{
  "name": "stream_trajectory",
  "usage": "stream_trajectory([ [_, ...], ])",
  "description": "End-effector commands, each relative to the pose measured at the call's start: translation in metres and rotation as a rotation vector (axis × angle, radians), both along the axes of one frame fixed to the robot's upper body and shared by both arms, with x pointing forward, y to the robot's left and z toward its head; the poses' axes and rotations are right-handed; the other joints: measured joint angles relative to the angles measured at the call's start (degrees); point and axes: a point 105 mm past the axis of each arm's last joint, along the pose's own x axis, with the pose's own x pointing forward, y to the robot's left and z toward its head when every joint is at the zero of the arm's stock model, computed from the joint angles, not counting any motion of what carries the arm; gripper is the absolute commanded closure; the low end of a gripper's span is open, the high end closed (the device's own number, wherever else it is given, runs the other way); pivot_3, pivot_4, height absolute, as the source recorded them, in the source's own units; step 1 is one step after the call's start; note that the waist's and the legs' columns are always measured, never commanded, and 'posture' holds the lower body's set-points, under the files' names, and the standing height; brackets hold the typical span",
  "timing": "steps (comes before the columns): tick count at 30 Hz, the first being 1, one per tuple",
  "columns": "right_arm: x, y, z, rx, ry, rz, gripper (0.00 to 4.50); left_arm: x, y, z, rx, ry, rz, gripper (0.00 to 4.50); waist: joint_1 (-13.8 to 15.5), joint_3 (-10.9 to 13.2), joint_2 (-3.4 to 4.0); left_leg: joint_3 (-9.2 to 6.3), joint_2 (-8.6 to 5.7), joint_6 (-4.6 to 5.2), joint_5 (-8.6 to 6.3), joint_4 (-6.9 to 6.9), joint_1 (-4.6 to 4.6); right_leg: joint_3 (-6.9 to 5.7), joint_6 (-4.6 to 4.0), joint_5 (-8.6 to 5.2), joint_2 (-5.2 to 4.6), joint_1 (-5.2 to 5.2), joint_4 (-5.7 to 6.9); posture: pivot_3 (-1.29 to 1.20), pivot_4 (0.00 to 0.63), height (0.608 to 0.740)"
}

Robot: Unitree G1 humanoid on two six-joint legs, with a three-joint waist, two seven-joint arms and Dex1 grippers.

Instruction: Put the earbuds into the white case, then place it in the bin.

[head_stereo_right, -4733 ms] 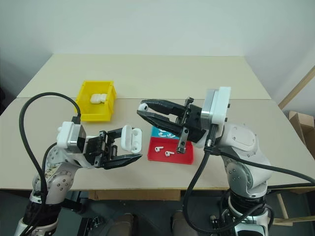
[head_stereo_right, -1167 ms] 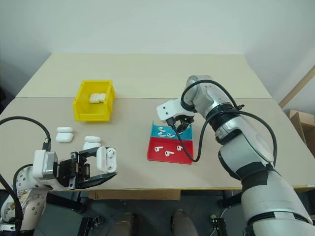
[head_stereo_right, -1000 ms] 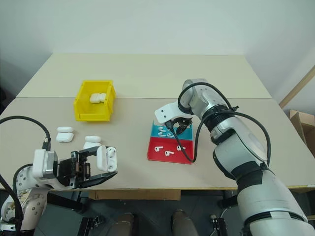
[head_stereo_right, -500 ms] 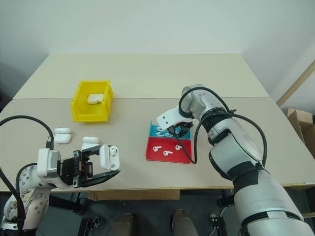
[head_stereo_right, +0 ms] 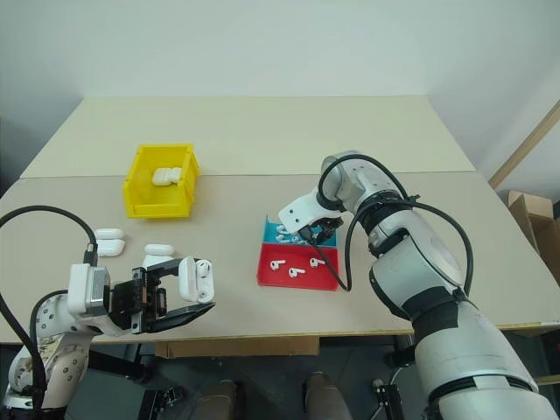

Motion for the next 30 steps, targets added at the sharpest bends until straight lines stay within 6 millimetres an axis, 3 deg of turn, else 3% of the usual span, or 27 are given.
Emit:
stream_trajectory([
  [1, 0.0042, 0.0096, 0.0176, 0.037, -0.052, 0.023, 1.81, -0.0049, -0.0036, 0.0087, 0.005, -0.063, -0.015, 1.72, -0.06, 0.0, 0.0, 0.0, 0.0, 0.0, 0.0, 0.0, 0.0, 0.0, 0.0, 0.0, 0.0, 0.0, 0.0, 0.0, 0.15, 0.74],
  [7, 0.004, 0.0113, 0.0172, 0.036, -0.052, 0.033, 1.81, -0.005, -0.0031, 0.0079, 0.008, -0.063, -0.014, 1.72, -0.03, 0.01, 0.01, 0.0, 0.0, 0.0, 0.0, 0.0, 0.0, 0.0, 0.0, 0.0, 0.0, 0.0, 0.0, 0.0, 0.15, 0.74],
  [10, 0.0028, 0.0111, 0.0167, 0.029, -0.044, 0.041, 2.4, -0.0053, -0.003, 0.0076, 0.009, -0.062, -0.014, 1.72, -0.03, 0.01, 0.02, -0.01, 0.0, 0.0, 0.0, 0.0, -0.01, 0.0, 0.0, 0.0, 0.0, 0.0, 0.0, 0.0, 0.15, 0.74],
  [12, 0.0041, 0.011, 0.0159, 0.032, -0.054, 0.037, 3.04, -0.0052, -0.0026, 0.0074, 0.011, -0.062, -0.012, 1.72, -0.04, 0.01, 0.02, -0.01, 0.0, 0.0, 0.0, 0.0, 0.0, -0.01, 0.0, 0.0, 0.0, 0.0, 0.0, 0.0, 0.15, 0.74],
  [30, 0.0015, 0.0147, 0.0189, 0.029, -0.086, 0.136, 3.04, -0.0033, -0.0036, 0.0061, 0.017, -0.062, -0.017, 1.72, -0.04, 0.03, 0.04, -0.01, 0.0, 0.0, 0.0, 0.0, 0.0, 0.0, 0.0, 0.0, 0.0, 0.0, 0.0, 0.0, 0.15, 0.74],
])
